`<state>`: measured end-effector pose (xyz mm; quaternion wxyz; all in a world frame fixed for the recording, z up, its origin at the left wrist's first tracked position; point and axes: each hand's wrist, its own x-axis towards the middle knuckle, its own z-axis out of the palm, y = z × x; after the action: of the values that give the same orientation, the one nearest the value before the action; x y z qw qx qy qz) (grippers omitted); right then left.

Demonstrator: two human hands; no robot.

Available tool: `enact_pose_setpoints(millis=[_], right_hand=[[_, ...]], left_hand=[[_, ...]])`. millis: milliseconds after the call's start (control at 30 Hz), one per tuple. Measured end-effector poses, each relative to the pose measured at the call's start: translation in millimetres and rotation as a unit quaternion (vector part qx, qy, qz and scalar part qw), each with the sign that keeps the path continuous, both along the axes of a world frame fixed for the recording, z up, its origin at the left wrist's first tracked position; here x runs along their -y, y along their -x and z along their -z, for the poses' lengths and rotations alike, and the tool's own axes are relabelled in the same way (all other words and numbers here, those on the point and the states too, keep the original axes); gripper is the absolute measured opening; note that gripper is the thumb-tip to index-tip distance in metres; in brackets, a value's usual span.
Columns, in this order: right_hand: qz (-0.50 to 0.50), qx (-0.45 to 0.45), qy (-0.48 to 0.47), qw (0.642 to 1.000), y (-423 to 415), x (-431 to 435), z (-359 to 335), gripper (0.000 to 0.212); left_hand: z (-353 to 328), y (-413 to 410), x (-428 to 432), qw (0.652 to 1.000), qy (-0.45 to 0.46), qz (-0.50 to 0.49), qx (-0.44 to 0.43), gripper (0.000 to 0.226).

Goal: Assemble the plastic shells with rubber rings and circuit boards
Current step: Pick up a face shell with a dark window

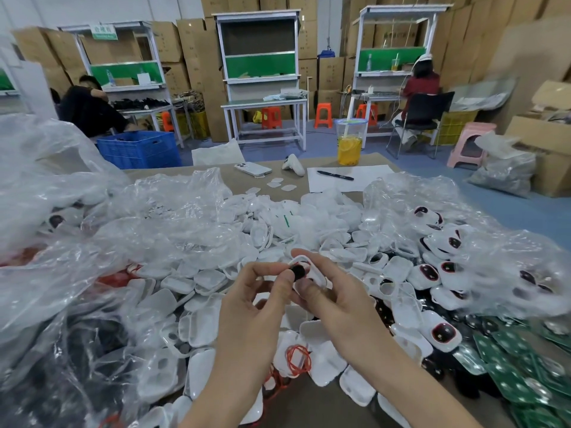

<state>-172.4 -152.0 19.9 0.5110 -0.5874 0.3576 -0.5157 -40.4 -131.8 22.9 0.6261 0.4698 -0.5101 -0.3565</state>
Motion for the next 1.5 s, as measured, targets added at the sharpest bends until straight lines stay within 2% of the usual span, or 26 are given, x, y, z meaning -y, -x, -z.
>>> enact_pose_setpoints(millis=[133,267,367,633,867,1167,1333,1500], right_hand=[[0.044,-0.038,0.016,0.998,-1,1,1,0.038],[0.035,0.021,-0.012,0.999,-1,2,1,0.033],[0.036,0.038,-0.019,0.998,-1,2,0,0.028],[0.033,0.042,-0.018,0.998,-1,-2,-3,0.022],[0.017,0.028,-0.032,0.999,4,-3,-5,0.026],[0.026,-0.032,-0.003,0.999,4,0,-6,0.031],[0.037,-0.024,-0.008,0.999,5,0,-5,0.029],[0.021,-0.021,-0.008,1.000,10,2,-6,0.019]], left_hand=[[4,3,0,1.000,0.023,-0.005,0.018,0.004],[5,4,0,0.999,0.034,-0.010,0.017,0.003],[5,3,0,0.999,0.031,-0.013,0.021,0.013],[2,0,1,1.000,0.005,-0.008,0.008,0.018],[-1,-6,4,0.999,0.005,0.026,0.038,0.034],[0,-18,4,0.993,-0.016,0.078,0.089,0.022],[-1,-16,4,0.992,-0.014,0.057,0.114,0.026],[3,-13,5,0.995,0.001,0.013,0.103,0.015]])
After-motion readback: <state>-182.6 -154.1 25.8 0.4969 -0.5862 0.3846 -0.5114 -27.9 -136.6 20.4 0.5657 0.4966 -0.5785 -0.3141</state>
